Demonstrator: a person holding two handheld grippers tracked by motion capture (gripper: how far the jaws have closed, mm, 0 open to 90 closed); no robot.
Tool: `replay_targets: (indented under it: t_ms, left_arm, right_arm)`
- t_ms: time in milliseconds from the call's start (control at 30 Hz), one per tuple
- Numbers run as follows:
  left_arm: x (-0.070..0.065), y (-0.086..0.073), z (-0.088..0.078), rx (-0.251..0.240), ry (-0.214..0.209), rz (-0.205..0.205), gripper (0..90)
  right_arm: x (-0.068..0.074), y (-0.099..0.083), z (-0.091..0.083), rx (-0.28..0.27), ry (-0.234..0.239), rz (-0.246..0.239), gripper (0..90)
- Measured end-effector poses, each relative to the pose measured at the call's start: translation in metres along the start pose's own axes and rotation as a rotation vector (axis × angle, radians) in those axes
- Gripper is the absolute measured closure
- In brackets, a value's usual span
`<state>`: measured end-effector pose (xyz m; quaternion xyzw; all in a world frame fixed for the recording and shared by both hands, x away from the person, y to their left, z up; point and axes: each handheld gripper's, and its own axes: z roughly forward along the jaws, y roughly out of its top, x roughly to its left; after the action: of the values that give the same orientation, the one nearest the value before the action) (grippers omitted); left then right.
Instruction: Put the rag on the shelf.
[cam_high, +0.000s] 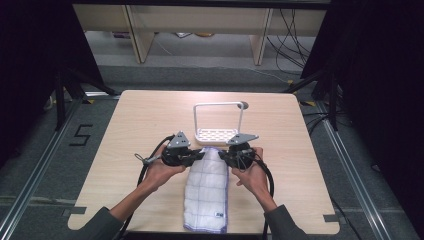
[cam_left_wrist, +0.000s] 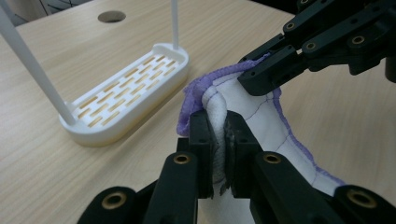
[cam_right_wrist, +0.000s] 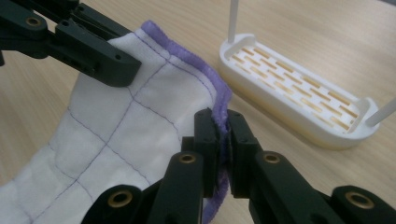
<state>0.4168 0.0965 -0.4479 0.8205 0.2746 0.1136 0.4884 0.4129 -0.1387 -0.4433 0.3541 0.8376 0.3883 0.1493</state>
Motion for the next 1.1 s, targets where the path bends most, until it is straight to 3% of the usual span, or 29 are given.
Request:
replay_targets:
  t_ms: [67,233,300,400,600,1000,1100]
  left_arm:
    - [-0.002,0.004,-0.005,-0.017,-0.021,-0.017,82.6]
    - [-0.005,0.016,-0.022,-0.035,-0.045,-0.015,82.5]
    - [-0.008,0.023,-0.029,-0.036,-0.04,0.0,82.6]
    - [-0.009,0.033,-0.037,-0.037,-0.042,0.029,82.7]
    - [-0.008,0.051,-0.043,-0.044,-0.033,0.04,82.7]
    - [-0.003,0.091,-0.061,-0.096,-0.04,0.014,82.8]
    - [-0.002,0.101,-0.065,-0.106,-0.017,0.029,82.9]
  right_arm:
    - [0.001,0.004,-0.009,-0.017,0.002,0.003,85.2]
    - [0.005,0.011,-0.026,-0.063,0.013,0.007,85.3]
    - [0.005,0.017,-0.034,-0.086,0.019,-0.018,85.3]
    - [0.007,0.026,-0.047,-0.115,0.017,-0.014,85.4]
    - [0.005,0.039,-0.063,-0.141,-0.003,-0.038,85.5]
    - [-0.002,0.076,-0.089,-0.197,-0.02,-0.05,85.5]
    - [-0.005,0.085,-0.097,-0.219,-0.027,-0.046,85.5]
